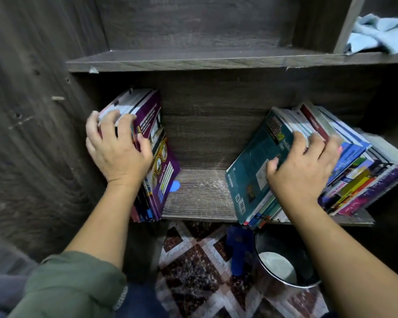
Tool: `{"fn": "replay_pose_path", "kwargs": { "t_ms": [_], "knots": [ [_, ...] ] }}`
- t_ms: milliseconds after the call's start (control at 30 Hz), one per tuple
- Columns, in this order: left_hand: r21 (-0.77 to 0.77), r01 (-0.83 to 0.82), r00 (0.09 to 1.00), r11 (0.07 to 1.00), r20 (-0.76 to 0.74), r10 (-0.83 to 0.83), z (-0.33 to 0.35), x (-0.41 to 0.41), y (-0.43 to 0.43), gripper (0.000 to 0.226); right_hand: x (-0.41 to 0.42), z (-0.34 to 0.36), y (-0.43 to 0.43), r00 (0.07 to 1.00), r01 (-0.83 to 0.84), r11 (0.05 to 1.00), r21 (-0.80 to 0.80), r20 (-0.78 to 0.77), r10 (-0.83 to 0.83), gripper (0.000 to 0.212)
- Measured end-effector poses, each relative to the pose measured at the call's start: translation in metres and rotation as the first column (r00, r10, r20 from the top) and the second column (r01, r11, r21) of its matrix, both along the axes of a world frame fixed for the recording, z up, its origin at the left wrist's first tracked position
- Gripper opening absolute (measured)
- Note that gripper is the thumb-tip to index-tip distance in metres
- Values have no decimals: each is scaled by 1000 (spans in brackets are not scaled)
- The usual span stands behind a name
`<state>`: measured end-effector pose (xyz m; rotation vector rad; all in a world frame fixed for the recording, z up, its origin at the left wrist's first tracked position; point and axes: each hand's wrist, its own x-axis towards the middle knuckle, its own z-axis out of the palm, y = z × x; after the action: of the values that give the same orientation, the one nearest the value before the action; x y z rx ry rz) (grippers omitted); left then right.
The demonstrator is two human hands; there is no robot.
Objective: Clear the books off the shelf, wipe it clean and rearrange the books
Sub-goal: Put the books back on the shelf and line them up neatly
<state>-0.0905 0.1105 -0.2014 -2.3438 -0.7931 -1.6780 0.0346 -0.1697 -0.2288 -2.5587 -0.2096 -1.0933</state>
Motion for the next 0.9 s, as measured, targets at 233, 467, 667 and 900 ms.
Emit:
{"fn": "replay_pose_path", "kwargs": {
  "t_ms": [233,467,667,900],
  "knots": [
    [-35,120,993,992,6,-120,8,-13,0,28,4,3,0,998,-54,999,4,41,54,59],
    [-158,159,985,974,-39,-167,16,-21,-10,32,5,0,4,980,-169,982,90,121,157,54],
    [-135,177,980,975,-65,-187,13,-24,-7,34,-3,-1,10,996,-91,988,124,12,90,64],
    [-139,161,984,977,-58,-171,14,-23,-9,33,-7,1,26,989,-130,991,29,80,128,62]
  ]
}}
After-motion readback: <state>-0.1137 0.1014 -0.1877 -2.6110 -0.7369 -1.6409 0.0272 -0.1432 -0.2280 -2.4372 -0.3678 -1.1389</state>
